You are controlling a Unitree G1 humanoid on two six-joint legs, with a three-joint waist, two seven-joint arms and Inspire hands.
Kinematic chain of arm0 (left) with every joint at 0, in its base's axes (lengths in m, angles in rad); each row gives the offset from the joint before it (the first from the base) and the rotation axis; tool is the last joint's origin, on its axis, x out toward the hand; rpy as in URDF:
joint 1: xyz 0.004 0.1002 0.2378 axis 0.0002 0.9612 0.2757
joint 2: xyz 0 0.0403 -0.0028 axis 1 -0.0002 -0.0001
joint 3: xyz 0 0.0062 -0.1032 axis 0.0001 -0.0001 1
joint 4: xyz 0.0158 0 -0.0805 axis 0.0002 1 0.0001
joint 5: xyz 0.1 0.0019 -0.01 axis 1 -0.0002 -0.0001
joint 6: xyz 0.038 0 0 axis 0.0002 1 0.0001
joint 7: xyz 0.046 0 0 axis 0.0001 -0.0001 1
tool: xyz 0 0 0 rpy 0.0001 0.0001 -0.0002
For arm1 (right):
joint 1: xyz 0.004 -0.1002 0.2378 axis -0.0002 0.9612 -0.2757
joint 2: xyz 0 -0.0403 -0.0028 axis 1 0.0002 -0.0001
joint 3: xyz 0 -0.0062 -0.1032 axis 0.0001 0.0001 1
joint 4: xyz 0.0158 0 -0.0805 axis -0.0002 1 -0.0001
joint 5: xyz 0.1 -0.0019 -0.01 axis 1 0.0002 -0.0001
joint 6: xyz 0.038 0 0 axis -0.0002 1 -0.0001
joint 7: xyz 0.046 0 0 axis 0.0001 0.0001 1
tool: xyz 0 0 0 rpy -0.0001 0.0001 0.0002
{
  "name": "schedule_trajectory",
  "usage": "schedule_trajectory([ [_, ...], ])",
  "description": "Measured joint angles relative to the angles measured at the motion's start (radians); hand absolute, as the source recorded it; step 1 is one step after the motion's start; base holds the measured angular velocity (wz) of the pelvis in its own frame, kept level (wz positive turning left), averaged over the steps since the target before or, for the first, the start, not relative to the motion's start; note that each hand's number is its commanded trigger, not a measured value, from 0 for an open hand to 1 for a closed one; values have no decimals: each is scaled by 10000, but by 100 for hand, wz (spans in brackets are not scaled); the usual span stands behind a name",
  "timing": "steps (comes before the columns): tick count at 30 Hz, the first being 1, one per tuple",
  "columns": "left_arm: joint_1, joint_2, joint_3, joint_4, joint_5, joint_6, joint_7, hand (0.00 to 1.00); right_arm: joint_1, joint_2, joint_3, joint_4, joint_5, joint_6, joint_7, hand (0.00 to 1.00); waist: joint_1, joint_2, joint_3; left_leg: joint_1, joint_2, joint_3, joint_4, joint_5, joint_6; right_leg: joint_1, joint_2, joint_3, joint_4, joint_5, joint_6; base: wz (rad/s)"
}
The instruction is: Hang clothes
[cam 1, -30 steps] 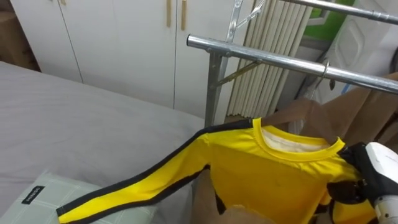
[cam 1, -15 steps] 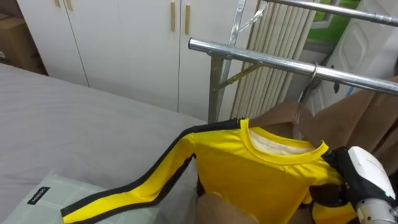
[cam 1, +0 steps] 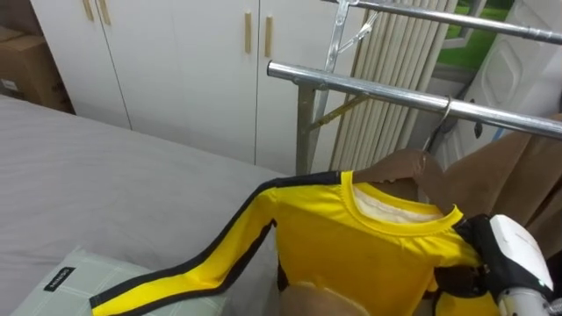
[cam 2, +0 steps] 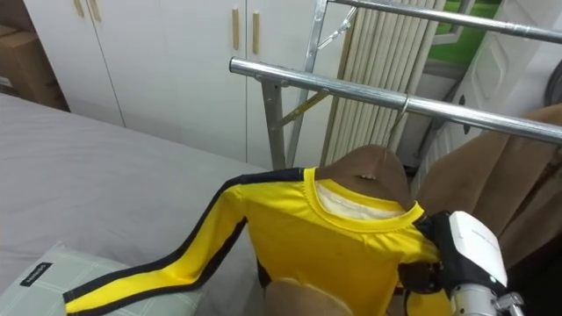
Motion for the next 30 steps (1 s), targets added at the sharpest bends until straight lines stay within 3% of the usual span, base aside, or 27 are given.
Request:
schedule_trajectory([
  [13, 1, -1, 0, -140, 1, 0, 4, 0, 85, 10, 2, 570, 261, 114, 298, 0, 38, 57, 38, 0, 14, 7, -39, -1, -16, -13, 26, 35, -17, -17, -24, 0],
  [30, 7, -8, -59, -139, 20, 7, 3, 0, 83, 7, -3, 520, 265, 246, 720, 0, 88, 55, 19, -9, 7, -55, -48, -2, -19, -5, 20, 29, -1, -26, -30, 0],
])
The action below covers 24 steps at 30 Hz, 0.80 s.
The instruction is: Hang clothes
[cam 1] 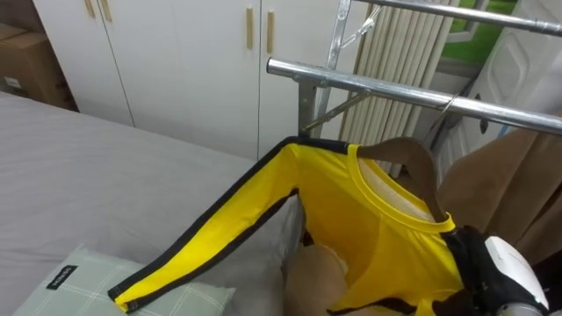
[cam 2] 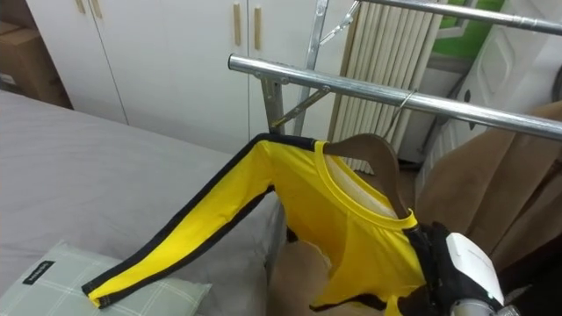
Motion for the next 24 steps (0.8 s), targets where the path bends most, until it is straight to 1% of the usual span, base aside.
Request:
schedule_trajectory([
  [10, 1, -3, -39, 0, 0, 8, -1, 0, -1, 1, 5, 1, 89, 103, 93, 0, 11, -20, -15, 9, -10, -15, 1, 0, 1, 4, -3, 8, 10, -4, 4, 0],
  [21, 10, -3, -84, 0, -4, 7, -1, 0, -1, -1, 17, 1, 123, 104, 104, 0, 11, -27, -16, 43, -13, 21, -11, 0, 1, 22, -2, 16, 22, -11, 12, 0],
  [24, 15, -2, -196, 1, -21, 8, -1, 0, 1, -2, 13, 1, 677, 102, 74, 0, 0, -35, -12, 42, -13, 35, -10, 0, 1, 16, -2, 13, 31, -20, 14, 0],
])
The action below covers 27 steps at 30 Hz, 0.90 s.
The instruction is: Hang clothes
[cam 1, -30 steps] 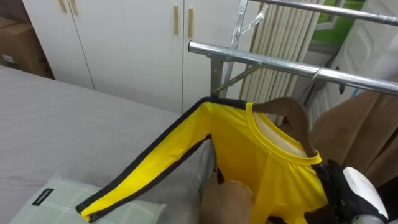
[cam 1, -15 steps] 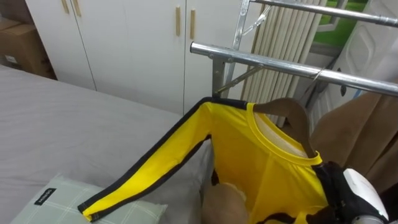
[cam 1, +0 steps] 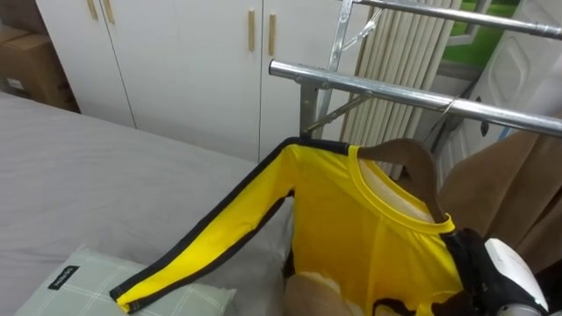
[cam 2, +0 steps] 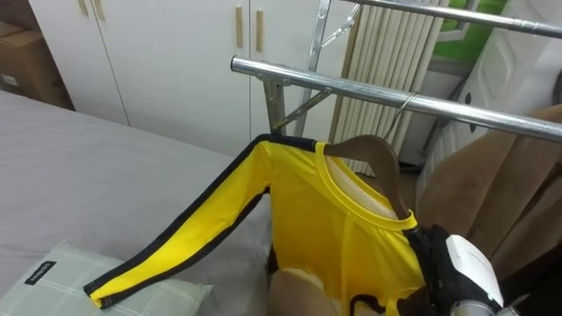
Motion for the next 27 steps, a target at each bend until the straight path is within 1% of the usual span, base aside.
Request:
schedule_trajectory([
  [3, 16, 0, 12, 0, 2, 0, 0, 0, 0, 1, -13, -2, 566, 0, -18, 0, -46, -30, 11, 1, -17, -23, 1, -1, 1, -24, -3, 6, 89, -55, 5, 1],
  [9, 123, -27, 43, 0, 3, 0, -1, 0, 0, 1, -34, -313, 850, -45, -34, 0, -246, -35, 8, -12, -35, -25, -3, -14, 20, -39, -2, 72, 89, -96, 33, 1],
  [14, 213, -33, 41, -49, 19, -1, -1, 0, 6, 0, -46, -313, 1711, -52, -224, 0, -270, -49, -4, 4, -37, 9, -8, -23, 21, -39, 29, 217, 92, -104, 46, 0],
  [17, 309, -69, 43, -54, 13, -2, -1, 0, 7, 1, -206, -397, 2388, -59, -534, 0, -441, -51, -7, 4, -52, -35, -4, -35, 35, -9, 27, 259, 130, -142, 79, 0],
  [19, 438, -105, 46, -60, -22, -30, -1, 0, 163, -2, -475, -867, 2867, -68, -916, 0, -561, -47, -9, 16, -59, -15, -10, -37, 39, 5, 28, 275, 153, -145, 84, -5],
  [20, 462, -106, 45, -72, -23, -33, -1, 0, 207, -2, -542, -973, 2946, -71, -1045, 0, -577, -51, -11, 19, -61, -14, -6, -41, 44, -3, 29, 278, 160, -145, 84, -4],
  [22, 571, -108, 47, -202, -23, -32, -1, 0, 312, -3, -758, -1110, 3255, -258, -1551, 0, -652, -68, -21, 21, -62, -16, 5, -53, 48, -32, 29, 280, 156, -156, 101, 0],
  [27, 594, -113, 49, -226, -28, -32, -1, 0, 456, -3, -836, -1116, 3425, -264, -2135, 0, -682, -61, -16, 17, -66, 48, 6, -58, 48, -47, 37, 268, 160, -160, 107, 0],
])
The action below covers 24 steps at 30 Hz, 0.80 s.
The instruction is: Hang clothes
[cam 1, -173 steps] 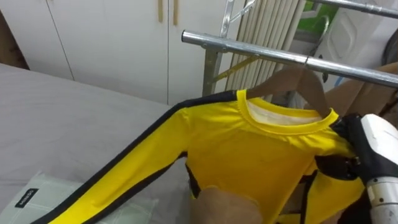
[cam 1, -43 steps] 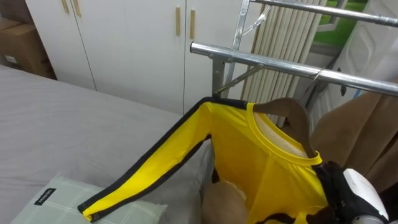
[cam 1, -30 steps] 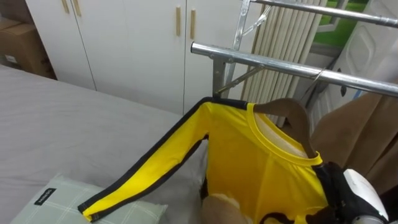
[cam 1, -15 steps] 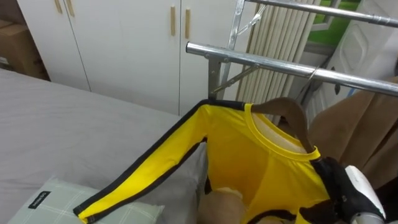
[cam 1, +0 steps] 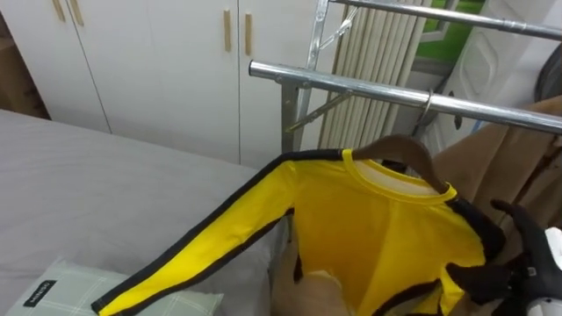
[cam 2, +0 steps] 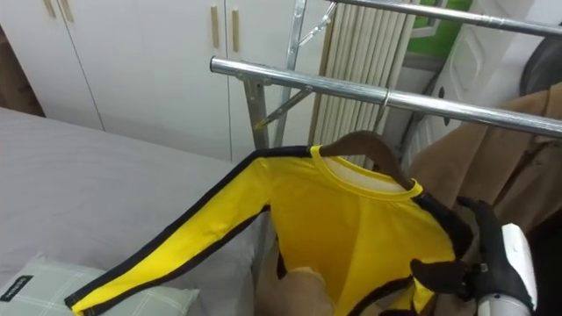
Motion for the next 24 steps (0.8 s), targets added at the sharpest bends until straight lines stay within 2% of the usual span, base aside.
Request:
schedule_trajectory([
  [6, 90, 0, 17, -17, 1, 0, -65, 0, 164, -21, -203, -210, 570, -12, -527, 0, -120, 12, 7, -4, 14, 33, -9, -3, -6, -13, 11, -23, -10, 11, -16, -1],
  [13, 112, -13, 19, -17, 1, 0, -71, 0, 391, -54, -498, -365, 1114, -339, -934, 0, -127, 43, 21, 11, 18, 75, -36, -9, -15, -43, 20, -19, -17, 20, -27, -1],
  [17, 124, -53, 12, -16, -57, 0, -71, 0, 783, -51, -497, -720, 1415, -393, -954, 0, -137, 130, 36, 44, 20, 100, -80, -9, -17, -31, 33, 10, -22, 19, -27, -1],
  [21, 219, -118, 12, -16, -265, 0, -71, 0, 1048, -44, -490, -734, 1679, -423, -1060, 0, -140, 202, 47, 152, 26, 298, -166, -13, -22, 1, 118, 278, -13, -5, -5, -13],
  [24, 256, -132, 29, -12, -282, 0, -71, 0, 1121, -44, -490, -567, 2195, -457, -1217, 0, -187, 202, 46, 180, 25, 326, -174, -15, -23, 7, 119, 279, -18, -3, -4, -4],
])
